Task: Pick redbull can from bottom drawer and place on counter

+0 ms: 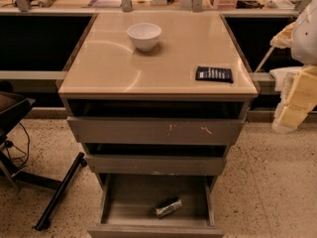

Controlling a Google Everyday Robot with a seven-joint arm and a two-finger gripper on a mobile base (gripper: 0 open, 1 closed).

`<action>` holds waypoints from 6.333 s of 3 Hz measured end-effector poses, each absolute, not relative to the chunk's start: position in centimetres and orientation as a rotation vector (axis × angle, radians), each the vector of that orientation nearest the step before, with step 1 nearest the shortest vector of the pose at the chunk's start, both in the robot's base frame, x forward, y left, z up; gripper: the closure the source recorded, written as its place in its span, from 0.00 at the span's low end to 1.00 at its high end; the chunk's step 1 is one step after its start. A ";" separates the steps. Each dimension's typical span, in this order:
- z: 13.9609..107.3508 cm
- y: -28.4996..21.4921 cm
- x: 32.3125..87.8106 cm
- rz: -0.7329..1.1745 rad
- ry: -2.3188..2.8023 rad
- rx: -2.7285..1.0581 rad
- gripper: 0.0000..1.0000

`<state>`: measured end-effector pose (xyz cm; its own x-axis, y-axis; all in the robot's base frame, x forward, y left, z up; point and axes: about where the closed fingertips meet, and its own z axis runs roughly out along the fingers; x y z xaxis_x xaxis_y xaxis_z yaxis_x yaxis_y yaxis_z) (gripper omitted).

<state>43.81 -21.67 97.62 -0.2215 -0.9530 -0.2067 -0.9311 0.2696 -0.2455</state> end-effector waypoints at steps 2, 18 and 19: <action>95.1 -21.7 43.5 -0.036 2.236 -1.707 0.00; 44.1 -2.5 45.0 0.594 2.262 -1.320 0.00; 46.4 0.1 48.3 0.448 2.115 -1.504 0.00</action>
Offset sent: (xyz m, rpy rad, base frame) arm -0.0096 -0.0026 -0.0711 0.1103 0.0736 -0.0096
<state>48.26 0.08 46.42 -0.2623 -0.7766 -0.5728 -0.9422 0.3343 -0.0217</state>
